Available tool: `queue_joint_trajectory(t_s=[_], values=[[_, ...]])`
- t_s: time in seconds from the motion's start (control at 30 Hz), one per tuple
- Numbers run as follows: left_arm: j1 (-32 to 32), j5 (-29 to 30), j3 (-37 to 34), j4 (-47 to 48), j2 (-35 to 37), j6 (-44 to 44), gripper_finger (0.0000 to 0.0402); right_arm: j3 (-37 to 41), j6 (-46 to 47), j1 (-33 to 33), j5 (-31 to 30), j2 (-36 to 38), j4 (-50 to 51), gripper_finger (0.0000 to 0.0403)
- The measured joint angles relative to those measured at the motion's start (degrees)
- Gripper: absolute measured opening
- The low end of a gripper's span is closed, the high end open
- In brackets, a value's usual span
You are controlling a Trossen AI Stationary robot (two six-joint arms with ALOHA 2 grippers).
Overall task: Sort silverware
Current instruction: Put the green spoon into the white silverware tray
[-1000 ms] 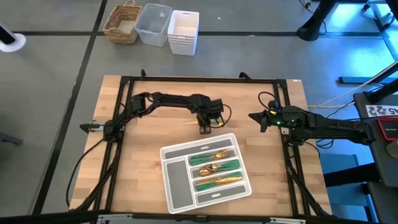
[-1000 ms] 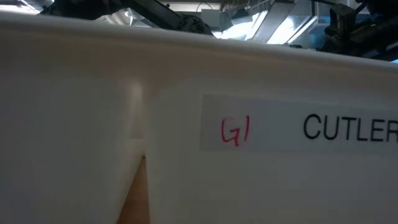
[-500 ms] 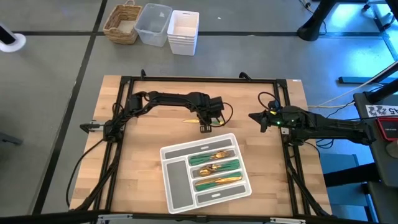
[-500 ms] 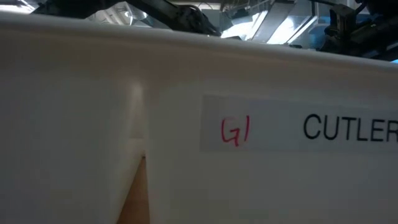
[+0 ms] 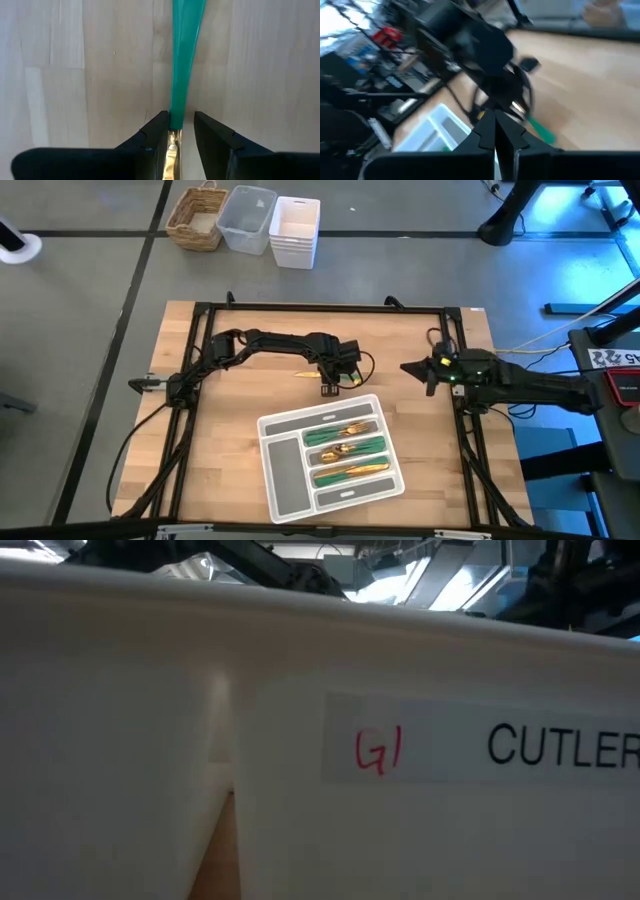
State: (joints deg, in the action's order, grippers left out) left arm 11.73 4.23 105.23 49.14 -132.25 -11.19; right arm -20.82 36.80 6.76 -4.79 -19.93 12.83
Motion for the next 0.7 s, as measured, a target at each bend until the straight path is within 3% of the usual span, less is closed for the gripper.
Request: queue_joint_trajectory(t_s=[0.17, 0.4, 0.7], values=[[0.32, -0.01, 0.0, -0.41, 0.0, -2.53, 0.0088, 0.0, -5.88, 0.0, 3.37, 4.54, -2.54, 0.0001], [1.69, -0.44, 0.33, -0.32, -1.38, -2.06, 0.0083, 0.0, -8.79, 0.0, 5.37, 8.5, 2.11, 0.0001], [1.9, -1.24, 0.31, -0.1, -1.9, -2.28, 0.0034, 0.0, -8.87, -0.02, 4.58, 8.61, 10.55, 0.0001]])
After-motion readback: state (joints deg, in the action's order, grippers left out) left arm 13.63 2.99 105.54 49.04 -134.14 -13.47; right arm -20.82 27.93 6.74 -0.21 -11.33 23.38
